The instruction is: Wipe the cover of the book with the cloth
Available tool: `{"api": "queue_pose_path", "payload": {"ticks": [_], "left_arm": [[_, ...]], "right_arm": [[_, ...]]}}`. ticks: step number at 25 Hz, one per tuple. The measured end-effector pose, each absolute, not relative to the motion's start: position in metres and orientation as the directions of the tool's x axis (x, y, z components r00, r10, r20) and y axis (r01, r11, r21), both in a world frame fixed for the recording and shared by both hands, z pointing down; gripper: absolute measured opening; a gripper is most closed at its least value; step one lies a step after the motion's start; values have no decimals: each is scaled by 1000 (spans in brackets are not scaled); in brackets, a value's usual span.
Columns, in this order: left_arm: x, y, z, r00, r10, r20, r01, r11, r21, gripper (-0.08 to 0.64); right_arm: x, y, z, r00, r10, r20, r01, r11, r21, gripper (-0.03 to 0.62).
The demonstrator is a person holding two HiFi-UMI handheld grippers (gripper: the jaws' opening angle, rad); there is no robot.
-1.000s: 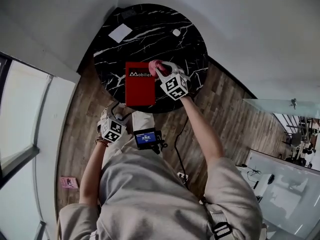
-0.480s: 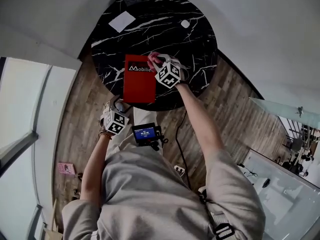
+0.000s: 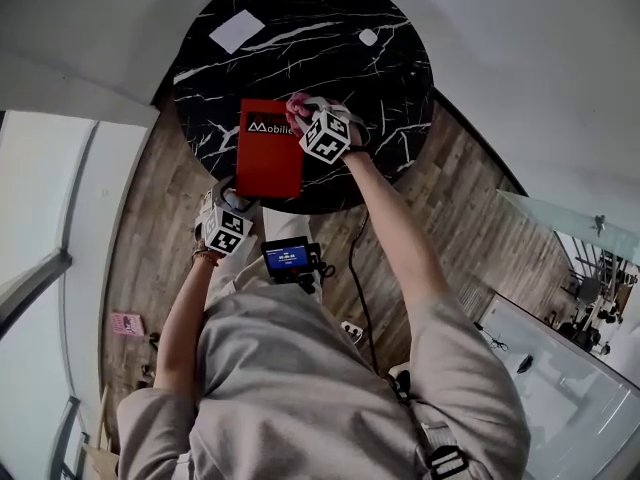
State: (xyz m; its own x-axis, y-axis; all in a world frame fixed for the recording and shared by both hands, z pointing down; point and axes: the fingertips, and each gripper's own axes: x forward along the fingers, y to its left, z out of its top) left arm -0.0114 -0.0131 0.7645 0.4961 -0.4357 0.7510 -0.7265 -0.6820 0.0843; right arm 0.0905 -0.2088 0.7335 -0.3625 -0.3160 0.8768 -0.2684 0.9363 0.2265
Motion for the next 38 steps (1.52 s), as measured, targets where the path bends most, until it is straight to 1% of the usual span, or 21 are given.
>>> {"api": "queue_pose_path", "payload": {"ticks": [9,17,27,34,38], "left_arm": [[-10,-13,767,479,-429,766,-733,-675,80,336],[-10,-13,767,475,-421,773,-734,-673,85,339],[-10,-13,768,475,-414,777,-731,-677,86,345],[-9,-13,768,472,-405,783,-725,-684,84,353],[-12,-11,768,475,-407,780,-728,-679,89,356]], "right_arm": [[93,-187,736,-364,-297,883,-340,925,171,87],[92,-164,737,-338,-301,892,-326,926,189,84],[93,-127,741,-307,-249,918,-300,941,155,84],[95,-117,742,-279,-282,918,-285,937,202,81],[99,-113,742,-276,-297,914,-302,930,211,83]]}}
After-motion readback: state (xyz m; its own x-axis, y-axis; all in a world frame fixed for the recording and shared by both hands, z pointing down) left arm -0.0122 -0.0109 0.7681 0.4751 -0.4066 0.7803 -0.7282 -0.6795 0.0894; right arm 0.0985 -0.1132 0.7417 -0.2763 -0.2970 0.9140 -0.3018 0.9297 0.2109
